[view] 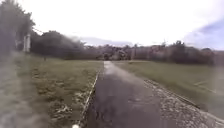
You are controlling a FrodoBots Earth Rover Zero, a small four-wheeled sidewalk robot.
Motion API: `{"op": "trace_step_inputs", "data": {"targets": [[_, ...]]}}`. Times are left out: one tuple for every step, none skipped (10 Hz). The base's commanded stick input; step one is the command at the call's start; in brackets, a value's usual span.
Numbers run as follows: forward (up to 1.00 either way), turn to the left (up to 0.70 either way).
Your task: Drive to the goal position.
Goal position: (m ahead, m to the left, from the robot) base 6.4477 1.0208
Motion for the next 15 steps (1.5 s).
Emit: {"op": "trace_step_inputs", "data": {"targets": [[1.00,0.00],[1.00,0.00],[1.00,0.00],[1.00,0.00],[1.00,0.00],[1.00,0.00],[1.00,0.00],[1.00,0.00],[1.00,0.00],[1.00,0.00],[1.00,0.00],[1.00,0.00],[1.00,0.00],[1.00,0.00],[1.00,0.00]]}}
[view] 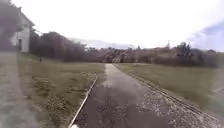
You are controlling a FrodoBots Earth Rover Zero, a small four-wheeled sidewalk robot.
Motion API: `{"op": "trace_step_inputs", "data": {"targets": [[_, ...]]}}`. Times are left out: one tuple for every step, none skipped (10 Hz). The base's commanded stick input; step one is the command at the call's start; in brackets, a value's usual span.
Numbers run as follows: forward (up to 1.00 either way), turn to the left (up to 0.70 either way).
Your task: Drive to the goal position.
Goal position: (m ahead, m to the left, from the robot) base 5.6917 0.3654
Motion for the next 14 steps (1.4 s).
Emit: {"op": "trace_step_inputs", "data": {"targets": [[1.00,0.00],[1.00,0.00],[1.00,0.00],[1.00,0.00],[1.00,0.00],[1.00,0.00],[1.00,0.00],[1.00,0.00],[1.00,0.00],[1.00,0.00],[1.00,0.00],[1.00,0.00],[1.00,0.00],[1.00,0.00]]}}
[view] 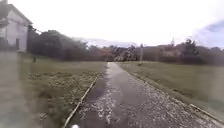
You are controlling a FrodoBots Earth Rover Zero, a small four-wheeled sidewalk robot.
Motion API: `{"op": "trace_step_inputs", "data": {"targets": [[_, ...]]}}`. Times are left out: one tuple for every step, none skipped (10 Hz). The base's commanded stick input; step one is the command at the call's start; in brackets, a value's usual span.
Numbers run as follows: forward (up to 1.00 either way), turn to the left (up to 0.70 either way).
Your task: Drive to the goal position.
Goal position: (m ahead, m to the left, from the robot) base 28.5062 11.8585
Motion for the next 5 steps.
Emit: {"op": "trace_step_inputs", "data": {"targets": [[1.00,0.00],[1.00,0.00],[1.00,0.00],[1.00,0.00],[1.00,0.00]]}}
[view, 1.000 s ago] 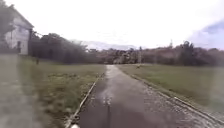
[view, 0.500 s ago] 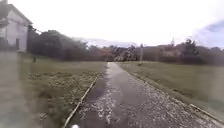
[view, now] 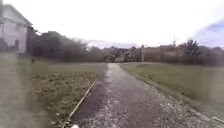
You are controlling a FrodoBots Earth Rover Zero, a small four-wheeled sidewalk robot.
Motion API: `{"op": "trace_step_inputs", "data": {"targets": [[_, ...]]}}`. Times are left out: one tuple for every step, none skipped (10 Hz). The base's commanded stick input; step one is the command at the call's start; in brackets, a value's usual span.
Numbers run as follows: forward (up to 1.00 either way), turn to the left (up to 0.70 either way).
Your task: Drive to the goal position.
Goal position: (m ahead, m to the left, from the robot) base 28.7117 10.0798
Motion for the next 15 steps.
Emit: {"op": "trace_step_inputs", "data": {"targets": [[1.00,0.00],[1.00,0.00],[1.00,0.00],[1.00,0.00],[1.00,0.00],[1.00,0.00],[1.00,0.00],[1.00,0.00],[1.00,0.00],[1.00,0.00],[1.00,0.00],[1.00,0.00],[1.00,0.00],[1.00,0.00],[1.00,0.00]]}}
